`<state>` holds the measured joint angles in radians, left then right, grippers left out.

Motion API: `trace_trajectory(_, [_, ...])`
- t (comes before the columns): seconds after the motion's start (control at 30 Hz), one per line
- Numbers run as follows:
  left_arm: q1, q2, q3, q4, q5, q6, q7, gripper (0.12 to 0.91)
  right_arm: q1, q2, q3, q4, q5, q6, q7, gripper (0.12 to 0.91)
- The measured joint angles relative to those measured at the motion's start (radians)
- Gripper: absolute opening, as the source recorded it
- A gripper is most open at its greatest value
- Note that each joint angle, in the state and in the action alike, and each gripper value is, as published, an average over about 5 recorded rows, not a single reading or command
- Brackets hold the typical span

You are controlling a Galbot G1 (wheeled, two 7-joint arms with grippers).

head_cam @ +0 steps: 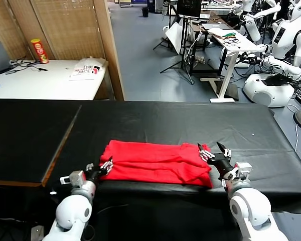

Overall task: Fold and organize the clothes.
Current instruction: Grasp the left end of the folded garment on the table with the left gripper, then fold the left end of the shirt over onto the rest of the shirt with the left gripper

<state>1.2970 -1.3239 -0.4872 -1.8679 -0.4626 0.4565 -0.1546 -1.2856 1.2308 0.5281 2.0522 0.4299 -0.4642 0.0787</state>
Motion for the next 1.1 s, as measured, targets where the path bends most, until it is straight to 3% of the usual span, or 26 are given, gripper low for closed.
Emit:
trace_trajectory(0.1, [0.000,0.001,0.001,0.003,0.020,-0.003,0.007,0.280,0.003,0.003,-0.001,-0.004,-0.012,0.003,-0.005,0.798])
trace_trajectory(0.2, [0.001,0.005,0.003,-0.001,0.049,-0.007,0.015,0.171,0.007,0.006,-0.003,-0.008,-0.021,0.004,-0.009,0.798])
trace_trajectory(0.37, [0.002,0.020,0.005,-0.016,0.132,-0.025,0.025,0.166,0.010,0.012,-0.004,-0.007,-0.023,0.003,-0.008,0.798])
trace_trajectory(0.5, [0.002,0.053,-0.008,-0.009,0.258,-0.072,0.036,0.162,0.011,0.015,-0.004,0.001,-0.023,0.001,-0.007,0.798])
trace_trajectory(0.6, [0.002,0.106,-0.034,0.008,0.328,-0.098,0.047,0.162,0.009,0.019,-0.006,0.005,-0.022,0.001,-0.007,0.798])
trace_trajectory(0.73, [0.005,0.203,-0.083,0.025,0.345,-0.107,0.053,0.162,0.007,0.030,-0.012,0.008,-0.025,0.001,-0.006,0.798])
trace_trajectory(0.9, [0.014,0.279,-0.105,0.003,0.344,-0.084,0.047,0.162,0.001,0.040,-0.014,0.009,-0.041,0.001,-0.006,0.798])
trace_trajectory(1.1, [0.026,0.254,-0.049,-0.115,0.219,-0.011,0.020,0.162,-0.018,0.050,-0.002,0.017,-0.058,0.003,-0.006,0.798])
